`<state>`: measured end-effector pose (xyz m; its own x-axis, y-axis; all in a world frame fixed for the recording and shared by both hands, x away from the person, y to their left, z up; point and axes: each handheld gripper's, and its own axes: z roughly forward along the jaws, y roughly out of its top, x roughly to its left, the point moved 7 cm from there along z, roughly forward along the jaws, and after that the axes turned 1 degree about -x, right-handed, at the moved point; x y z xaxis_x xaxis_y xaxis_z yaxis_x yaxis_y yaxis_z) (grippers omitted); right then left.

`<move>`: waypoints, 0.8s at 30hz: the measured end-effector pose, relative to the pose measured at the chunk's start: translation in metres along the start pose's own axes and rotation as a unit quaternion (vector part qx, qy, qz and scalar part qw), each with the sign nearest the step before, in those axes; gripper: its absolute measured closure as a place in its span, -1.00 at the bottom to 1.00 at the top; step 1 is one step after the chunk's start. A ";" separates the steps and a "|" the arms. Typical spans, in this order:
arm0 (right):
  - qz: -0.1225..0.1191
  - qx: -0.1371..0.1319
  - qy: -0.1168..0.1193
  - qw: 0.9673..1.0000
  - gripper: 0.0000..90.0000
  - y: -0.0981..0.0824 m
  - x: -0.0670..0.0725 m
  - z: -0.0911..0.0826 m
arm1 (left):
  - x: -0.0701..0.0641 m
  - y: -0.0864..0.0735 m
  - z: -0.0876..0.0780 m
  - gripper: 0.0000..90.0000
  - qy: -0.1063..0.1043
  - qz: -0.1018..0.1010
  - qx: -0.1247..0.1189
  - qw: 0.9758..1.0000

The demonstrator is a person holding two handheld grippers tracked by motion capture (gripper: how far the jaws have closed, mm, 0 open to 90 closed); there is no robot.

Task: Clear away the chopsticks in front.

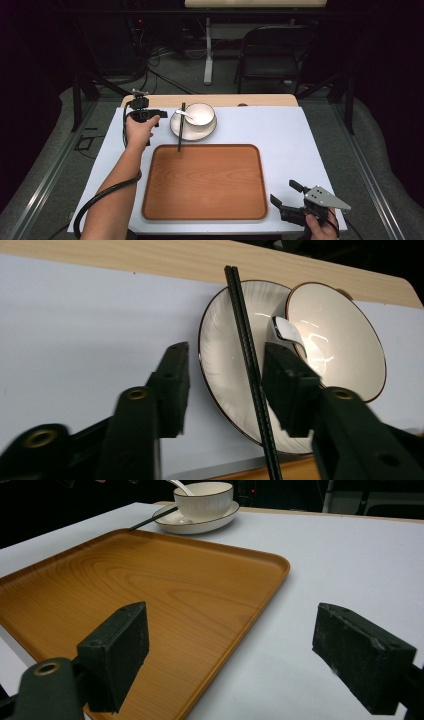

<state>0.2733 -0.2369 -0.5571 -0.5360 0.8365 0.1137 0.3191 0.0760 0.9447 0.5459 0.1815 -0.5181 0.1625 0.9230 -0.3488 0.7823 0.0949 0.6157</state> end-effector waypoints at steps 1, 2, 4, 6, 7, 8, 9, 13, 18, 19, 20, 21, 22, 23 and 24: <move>0.001 0.000 -0.001 1.000 -0.68 0.000 0.000 0.000 | -0.001 0.000 0.001 0.37 0.002 0.000 0.001 1.000; 0.000 0.000 -0.001 1.000 -0.68 0.000 -0.001 0.000 | -0.001 -0.001 0.002 0.40 0.003 0.000 0.006 1.000; -0.001 0.000 -0.001 1.000 -0.68 0.000 0.000 0.000 | -0.003 -0.003 0.005 0.45 0.002 -0.003 0.014 1.000; -0.001 -0.001 -0.001 1.000 -0.68 0.000 0.000 0.000 | -0.007 -0.004 0.010 0.48 0.006 -0.002 0.028 1.000; 0.000 -0.002 -0.001 1.000 -0.68 0.000 0.000 0.000 | -0.009 -0.005 0.011 0.48 0.005 -0.004 0.029 1.000; 0.001 -0.002 -0.001 1.000 -0.68 0.000 0.000 0.000 | -0.009 -0.005 0.011 0.49 0.005 -0.004 0.029 1.000; 0.001 -0.002 -0.001 1.000 -0.68 0.000 0.000 0.000 | -0.010 -0.005 0.013 0.49 0.006 -0.003 0.032 0.999; -0.003 -0.004 0.000 1.000 -0.68 0.000 0.000 0.000 | -0.017 -0.011 0.024 0.53 0.013 0.004 0.049 0.999; -0.004 -0.004 -0.001 1.000 -0.68 0.000 -0.001 -0.001 | -0.020 -0.017 0.036 0.55 0.017 0.012 0.060 0.998; -0.004 -0.004 -0.001 1.000 -0.68 0.000 -0.001 -0.001 | -0.020 -0.017 0.036 0.55 0.017 0.012 0.060 0.998; -0.005 -0.004 -0.002 1.000 -0.68 0.000 -0.002 -0.002 | -0.021 -0.018 0.038 0.56 0.018 0.012 0.064 0.998; -0.005 -0.004 -0.002 1.000 -0.68 0.000 -0.001 -0.002 | -0.022 -0.020 0.042 0.57 0.018 0.013 0.066 0.998; -0.005 -0.004 -0.002 1.000 -0.68 0.000 -0.001 -0.002 | -0.022 -0.021 0.044 0.58 0.019 0.015 0.067 0.997; -0.005 -0.004 -0.002 1.000 -0.68 0.000 -0.001 -0.002 | -0.022 -0.021 0.044 0.59 0.019 0.015 0.067 0.997; -0.005 -0.005 -0.002 1.000 -0.68 0.000 -0.001 -0.002 | -0.024 -0.023 0.047 0.60 0.020 0.019 0.071 0.997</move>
<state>0.2725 -0.2392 -0.5564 -0.5358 0.8379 0.1039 0.3068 0.0786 0.9485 0.5523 0.1397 -0.5567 0.1727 0.9391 -0.2970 0.8535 0.0078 0.5210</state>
